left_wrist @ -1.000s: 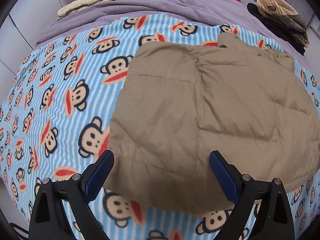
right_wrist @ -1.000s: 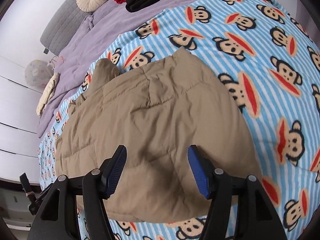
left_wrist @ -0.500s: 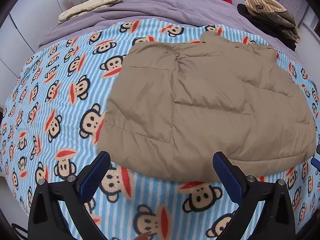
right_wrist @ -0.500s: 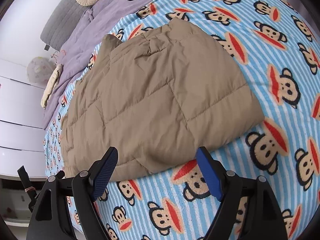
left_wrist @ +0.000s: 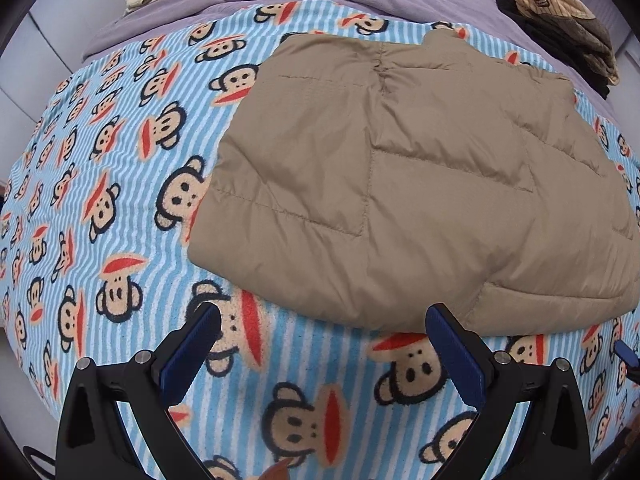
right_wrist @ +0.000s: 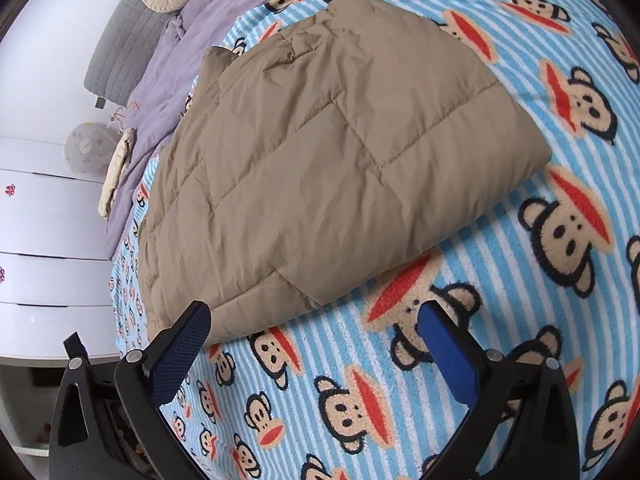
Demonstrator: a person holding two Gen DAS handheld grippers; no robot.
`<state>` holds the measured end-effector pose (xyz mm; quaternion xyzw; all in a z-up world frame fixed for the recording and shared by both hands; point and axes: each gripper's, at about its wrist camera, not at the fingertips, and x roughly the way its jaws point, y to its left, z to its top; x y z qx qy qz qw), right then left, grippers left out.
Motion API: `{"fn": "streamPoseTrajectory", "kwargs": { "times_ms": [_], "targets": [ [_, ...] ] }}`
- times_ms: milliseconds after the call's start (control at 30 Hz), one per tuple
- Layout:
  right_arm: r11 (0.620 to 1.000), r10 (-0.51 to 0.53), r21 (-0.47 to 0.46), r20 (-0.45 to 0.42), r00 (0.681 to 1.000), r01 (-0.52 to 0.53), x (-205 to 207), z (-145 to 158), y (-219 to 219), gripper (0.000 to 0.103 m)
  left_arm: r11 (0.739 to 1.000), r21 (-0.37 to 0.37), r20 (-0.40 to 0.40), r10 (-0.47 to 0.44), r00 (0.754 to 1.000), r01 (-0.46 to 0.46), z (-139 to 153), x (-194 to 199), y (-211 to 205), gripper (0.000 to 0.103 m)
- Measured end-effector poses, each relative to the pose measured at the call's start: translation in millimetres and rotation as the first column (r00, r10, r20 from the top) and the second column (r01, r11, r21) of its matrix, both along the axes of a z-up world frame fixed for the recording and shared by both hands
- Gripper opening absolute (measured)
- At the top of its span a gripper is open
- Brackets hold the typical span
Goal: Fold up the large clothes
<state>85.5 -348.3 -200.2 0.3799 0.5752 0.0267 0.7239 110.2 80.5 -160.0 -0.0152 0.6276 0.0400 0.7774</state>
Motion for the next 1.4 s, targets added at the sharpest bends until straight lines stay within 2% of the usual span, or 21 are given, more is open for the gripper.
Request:
{"fn": "streamPoseTrajectory", "kwargs": {
  "times_ms": [167, 233, 267, 333, 433, 567, 700, 833, 967, 1067, 1100, 1133, 1167, 1200, 1233, 1300, 1400],
  "targets": [
    [0.998, 0.004, 0.055, -0.063, 0.998, -0.001, -3.2, -18.4, 2.5, 0.103, 0.998, -0.031, -0.057, 0.045, 0.997, -0.046, -19.6, 1.6, 16.0, 0.103],
    [0.997, 0.0, 0.072, -0.082, 0.997, 0.006, -4.5, -24.1, 2.2, 0.103, 0.989, -0.134, -0.083, 0.056, 0.995, -0.067, -27.6, 0.6, 24.6, 0.103],
    [0.997, -0.007, 0.081, -0.089, 0.996, 0.014, -5.9, -26.8, 1.6, 0.103, 0.973, -0.212, -0.088, 0.071, 0.994, -0.089, -30.1, -1.0, 30.4, 0.103],
    [0.994, -0.019, 0.107, -0.099, 0.995, 0.03, -7.2, -32.4, -0.9, 0.103, 0.921, -0.362, -0.085, 0.124, 0.989, -0.147, -33.4, -4.9, 43.0, 0.103],
    [0.985, -0.046, 0.163, -0.103, 0.994, 0.062, -8.4, -42.4, -5.3, 0.103, 0.847, -0.489, -0.106, 0.177, 0.979, -0.206, -43.3, -7.6, 54.7, 0.103],
    [0.954, -0.114, 0.268, -0.085, 0.99, 0.133, -8.2, -57.9, -10.3, 0.103, 0.758, -0.597, -0.146, 0.219, 0.965, -0.263, -64.2, -8.8, 59.4, 0.103],
    [0.908, -0.169, 0.381, -0.055, 0.984, 0.177, -1.0, -75.4, -8.4, 0.103, 0.705, -0.649, -0.138, 0.258, 0.956, -0.285, -77.5, 8.7, 59.7, 0.103],
    [0.869, -0.196, 0.462, -0.012, 0.981, 0.179, 16.9, -88.5, -0.5, 0.103, 0.706, -0.657, -0.097, 0.266, 0.959, -0.263, -79.4, 32.3, 55.1, 0.103],
    [0.841, -0.229, 0.511, 0.04, 0.972, 0.177, 38.8, -94.3, 5.9, 0.103, 0.707, -0.65, -0.08, 0.303, 0.95, -0.28, -82.6, 46.3, 51.8, 0.103],
    [0.836, -0.251, 0.515, 0.057, 0.966, 0.187, 51.2, -95.6, 7.8, 0.103, 0.723, -0.619, -0.083, 0.327, 0.941, -0.306, -83.7, 54.3, 46.3, 0.102],
    [0.835, -0.259, 0.514, 0.052, 0.965, 0.196, 53.5, -95.7, 7.8, 0.103, 0.735, -0.603, -0.08, 0.333, 0.94, -0.311, -82.4, 55.1, 44.7, 0.095],
    [0.832, -0.267, 0.514, 0.041, 0.963, 0.209, 54.6, -95.6, 7.4, 0.103, 0.745, -0.593, -0.069, 0.331, 0.941, -0.305, -79.6, 55.8, 43.5, 0.076],
    [0.827, -0.276, 0.515, 0.025, 0.961, 0.224, 54.7, -95.5, 6.9, 0.103, 0.749, -0.594, -0.064, 0.321, 0.945, -0.295, -77.0, 56.4, 43.7, 0.065],
    [0.826, -0.282, 0.51, 0.004, 0.96, 0.24, 54.3, -95.0, 5.7, 0.099, 0.75, -0.597, -0.059, 0.315, 0.947, -0.286, -73.8, 56.1, 44.3, 0.053],
    [0.828, -0.283, 0.499, -0.023, 0.959, 0.256, 53.8, -95.0, 4.5, 0.087, 0.757, -0.595, -0.045, 0.303, 0.952, -0.27, -69.5, 57.4, 42.9, 0.044],
    [0.821, -0.281, 0.501, -0.062, 0.958, 0.273, 51.8, -96.6, 2.9, 0.062, 0.784, -0.58, -0.011, 0.263, 0.965, -0.22, -59.0, 58.1, 42.1, 0.034],
    [0.813, -0.275, 0.52, -0.055, 0.96, 0.262, 49.7, -94.3, -0.2, 0.04, 0.812, -0.566, 0.04, 0.2, 0.979, -0.142, -40.8, 56.5, 37.2, 0.028]
  ]
}}
